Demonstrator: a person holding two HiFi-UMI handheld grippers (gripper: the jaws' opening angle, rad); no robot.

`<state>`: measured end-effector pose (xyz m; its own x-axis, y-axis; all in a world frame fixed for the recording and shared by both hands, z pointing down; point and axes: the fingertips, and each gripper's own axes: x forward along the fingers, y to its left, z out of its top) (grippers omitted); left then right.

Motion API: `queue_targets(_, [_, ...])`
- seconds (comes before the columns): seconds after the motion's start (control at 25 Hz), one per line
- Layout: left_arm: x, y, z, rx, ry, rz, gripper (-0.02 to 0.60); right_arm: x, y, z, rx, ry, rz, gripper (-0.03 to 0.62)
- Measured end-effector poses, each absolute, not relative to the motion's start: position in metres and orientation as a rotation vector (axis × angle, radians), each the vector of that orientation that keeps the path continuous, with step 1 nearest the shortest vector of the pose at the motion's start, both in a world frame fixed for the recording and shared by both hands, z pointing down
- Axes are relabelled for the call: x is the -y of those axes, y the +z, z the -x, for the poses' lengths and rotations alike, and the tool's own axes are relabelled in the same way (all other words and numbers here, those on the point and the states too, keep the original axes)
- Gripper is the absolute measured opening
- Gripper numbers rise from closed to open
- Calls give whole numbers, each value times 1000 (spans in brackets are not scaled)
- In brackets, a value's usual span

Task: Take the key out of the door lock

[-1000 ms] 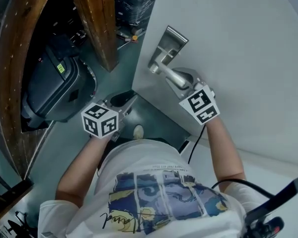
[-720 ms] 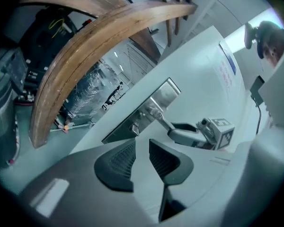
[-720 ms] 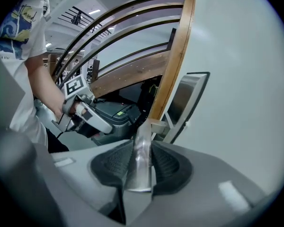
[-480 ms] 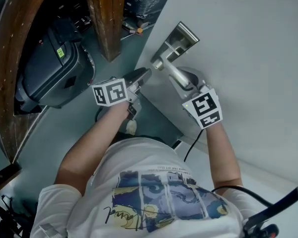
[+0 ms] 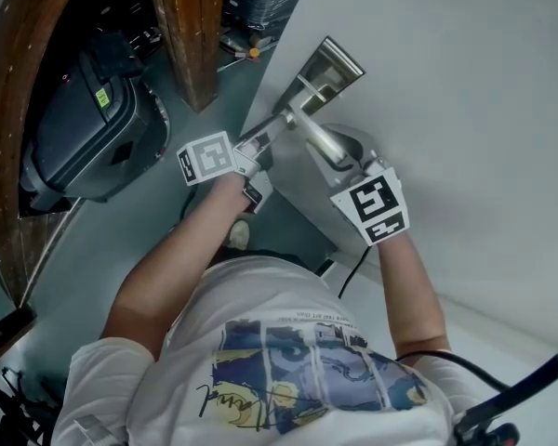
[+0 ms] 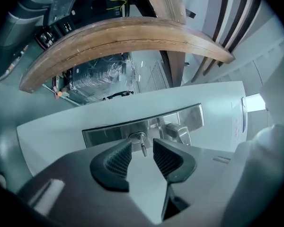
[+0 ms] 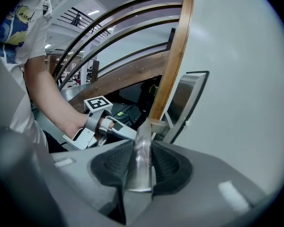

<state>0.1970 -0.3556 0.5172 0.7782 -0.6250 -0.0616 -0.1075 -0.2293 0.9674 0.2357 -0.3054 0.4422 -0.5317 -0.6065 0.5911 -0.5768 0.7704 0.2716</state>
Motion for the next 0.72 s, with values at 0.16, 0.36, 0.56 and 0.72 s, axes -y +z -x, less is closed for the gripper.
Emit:
queue_targets(0.16, [358,517,-203,535,-562,-1737,135,304,441,-234,2271,-56,-876,117])
queue_targets(0.36, [360,514,-206,511,-608,-1707,44,304,440,-235,2273,-53,-876,118])
queue_targets(0.56, [359,514,-206,505,-620,-1686,37,304,440,-236,2282,-34,-893,118])
queue_targets(0.72, [359,515,-205,518,-605,-1667,32,304,440,-235,2281,-33,-904,117])
